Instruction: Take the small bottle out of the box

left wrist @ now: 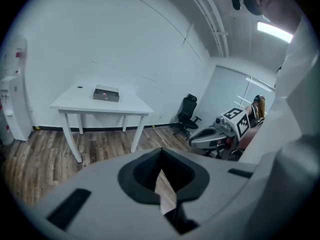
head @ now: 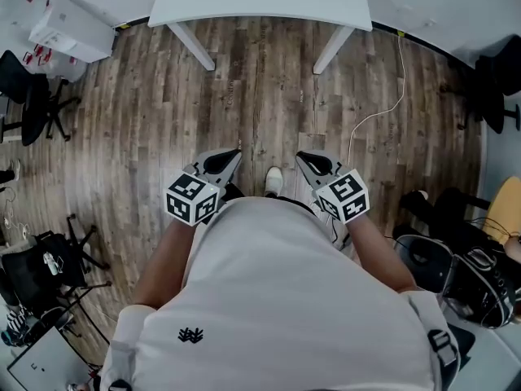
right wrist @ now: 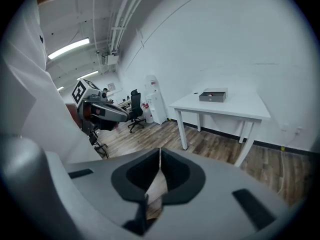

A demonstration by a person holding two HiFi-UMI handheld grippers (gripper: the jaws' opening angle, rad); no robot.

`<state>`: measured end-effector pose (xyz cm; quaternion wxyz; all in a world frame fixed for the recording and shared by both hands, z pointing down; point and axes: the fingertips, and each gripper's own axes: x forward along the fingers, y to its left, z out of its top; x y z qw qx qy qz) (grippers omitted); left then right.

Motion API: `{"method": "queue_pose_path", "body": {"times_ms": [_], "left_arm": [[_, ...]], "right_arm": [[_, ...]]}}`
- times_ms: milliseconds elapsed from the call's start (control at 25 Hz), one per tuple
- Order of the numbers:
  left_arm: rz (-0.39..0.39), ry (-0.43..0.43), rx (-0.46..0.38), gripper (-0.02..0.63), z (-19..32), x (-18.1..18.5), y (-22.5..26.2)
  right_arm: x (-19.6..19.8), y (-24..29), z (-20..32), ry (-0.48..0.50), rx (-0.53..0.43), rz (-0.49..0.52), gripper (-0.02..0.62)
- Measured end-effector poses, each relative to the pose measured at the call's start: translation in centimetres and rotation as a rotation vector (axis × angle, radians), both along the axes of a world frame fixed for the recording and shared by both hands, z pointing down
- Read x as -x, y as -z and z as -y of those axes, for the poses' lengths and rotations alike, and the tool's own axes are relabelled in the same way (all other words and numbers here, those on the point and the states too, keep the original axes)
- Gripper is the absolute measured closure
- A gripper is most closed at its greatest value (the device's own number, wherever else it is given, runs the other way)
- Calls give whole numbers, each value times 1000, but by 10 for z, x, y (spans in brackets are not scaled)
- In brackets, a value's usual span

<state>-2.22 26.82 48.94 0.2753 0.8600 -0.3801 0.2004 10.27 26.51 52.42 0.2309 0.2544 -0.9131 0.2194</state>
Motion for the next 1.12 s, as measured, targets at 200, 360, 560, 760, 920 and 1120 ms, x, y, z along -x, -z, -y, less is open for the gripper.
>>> {"method": "queue_pose_path", "body": {"times_ms": [200, 360, 560, 760, 920, 1120], "left_arm": [[5, -50, 16, 600, 31, -10, -6], [-28, -57, 14, 600, 77, -9, -11], [-70, -89, 24, 600, 136, 3, -26], [-77, -136, -17, 600, 211, 7, -13], [-67, -141, -47, 600, 264, 23, -7], [-33, -121, -75, 582, 322, 49, -5]], "right_arm": [[-5, -7, 28, -62, 28, 38, 554], [-2, -10, 69, -90, 20, 37, 586], [6, 0, 117, -127, 3, 2, 589], [9, 15, 171, -153, -30, -37, 589], [22, 21, 215, -182, -32, -40, 588], [44, 31, 259, -199, -60, -40, 586]]}}
